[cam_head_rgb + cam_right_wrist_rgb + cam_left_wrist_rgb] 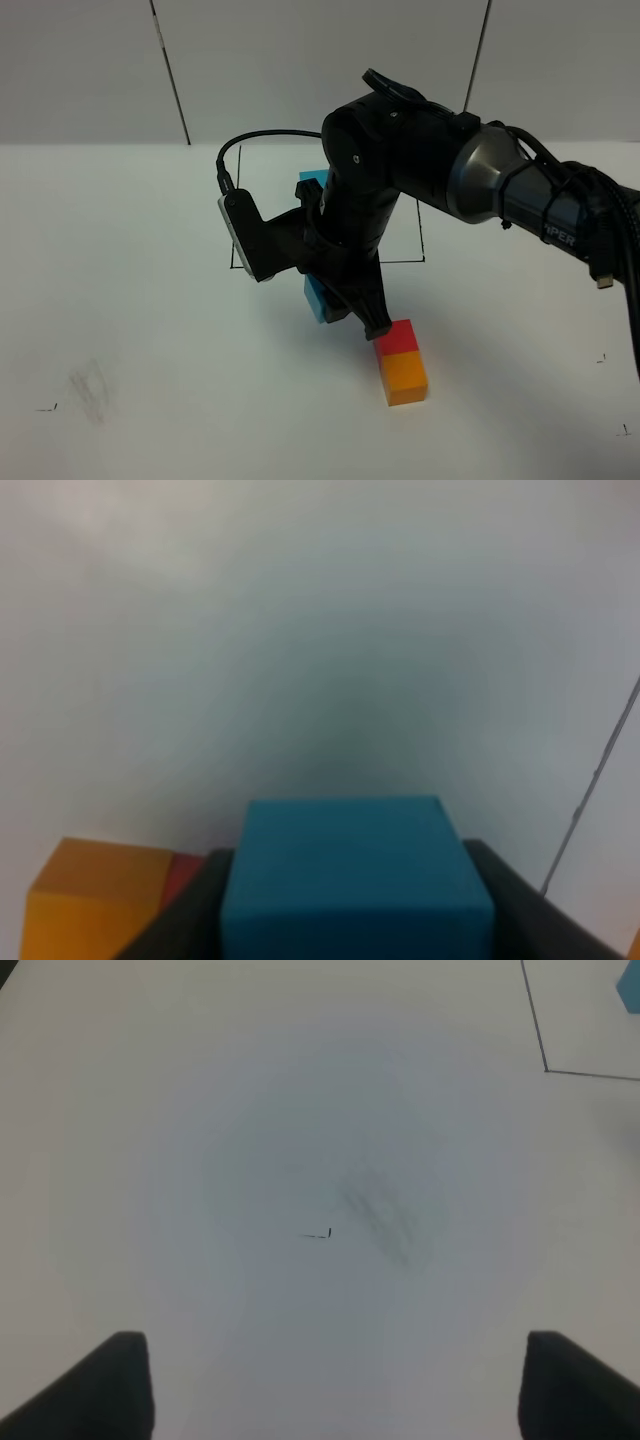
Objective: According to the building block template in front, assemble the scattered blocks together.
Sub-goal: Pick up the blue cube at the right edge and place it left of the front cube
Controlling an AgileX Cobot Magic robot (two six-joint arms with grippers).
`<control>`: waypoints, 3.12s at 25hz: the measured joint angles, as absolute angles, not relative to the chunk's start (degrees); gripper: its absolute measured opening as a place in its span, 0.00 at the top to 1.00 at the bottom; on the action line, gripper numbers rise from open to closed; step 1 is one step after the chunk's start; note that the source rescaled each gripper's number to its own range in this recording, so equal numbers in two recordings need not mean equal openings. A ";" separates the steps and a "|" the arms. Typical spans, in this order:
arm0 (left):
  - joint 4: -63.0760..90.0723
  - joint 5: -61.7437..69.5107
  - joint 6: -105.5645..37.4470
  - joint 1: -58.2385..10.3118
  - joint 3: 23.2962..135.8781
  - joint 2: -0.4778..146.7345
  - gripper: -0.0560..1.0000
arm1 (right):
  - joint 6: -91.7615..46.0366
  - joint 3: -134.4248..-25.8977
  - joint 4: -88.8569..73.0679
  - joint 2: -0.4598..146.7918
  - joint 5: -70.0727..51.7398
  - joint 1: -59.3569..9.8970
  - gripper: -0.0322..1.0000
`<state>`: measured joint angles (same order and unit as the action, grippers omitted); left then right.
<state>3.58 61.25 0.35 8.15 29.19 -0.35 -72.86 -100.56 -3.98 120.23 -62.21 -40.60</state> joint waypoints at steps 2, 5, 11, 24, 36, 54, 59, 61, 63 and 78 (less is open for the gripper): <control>3.58 61.25 0.35 8.15 29.19 -0.35 0.33 | -72.86 -100.90 -3.97 121.32 -61.83 -40.73 0.97; 3.58 61.25 0.35 8.15 29.19 -0.35 0.33 | -72.70 -101.49 -3.55 123.12 -61.64 -40.73 0.97; 3.58 61.25 0.35 8.15 29.19 -0.35 0.33 | -67.50 -102.02 -2.53 124.16 -60.96 -40.73 0.97; 3.58 61.25 0.35 8.15 29.19 -0.35 0.33 | -52.57 -102.02 2.12 124.16 -63.18 -40.73 0.97; 3.58 61.25 0.35 8.15 29.19 -0.35 0.33 | -52.57 -102.02 -2.36 124.16 -66.20 -40.73 0.97; 3.58 61.25 0.35 8.15 29.19 -0.35 0.33 | -53.63 -96.80 -4.01 124.28 -57.60 -40.73 0.97; 3.58 61.25 0.35 8.15 29.19 -0.35 0.33 | -53.95 -96.73 -4.28 125.12 -55.79 -40.73 0.97; 3.58 61.25 0.35 8.15 29.19 -0.35 0.33 | -53.95 -96.73 -4.28 125.98 -55.79 -40.73 0.97; 3.58 61.25 0.35 8.15 29.19 -0.35 0.33 | -54.04 -96.73 -4.19 127.04 -55.79 -40.73 0.97; 3.58 61.25 0.35 8.15 29.19 -0.35 0.33 | -55.38 -96.63 -4.19 128.21 -54.28 -39.09 0.97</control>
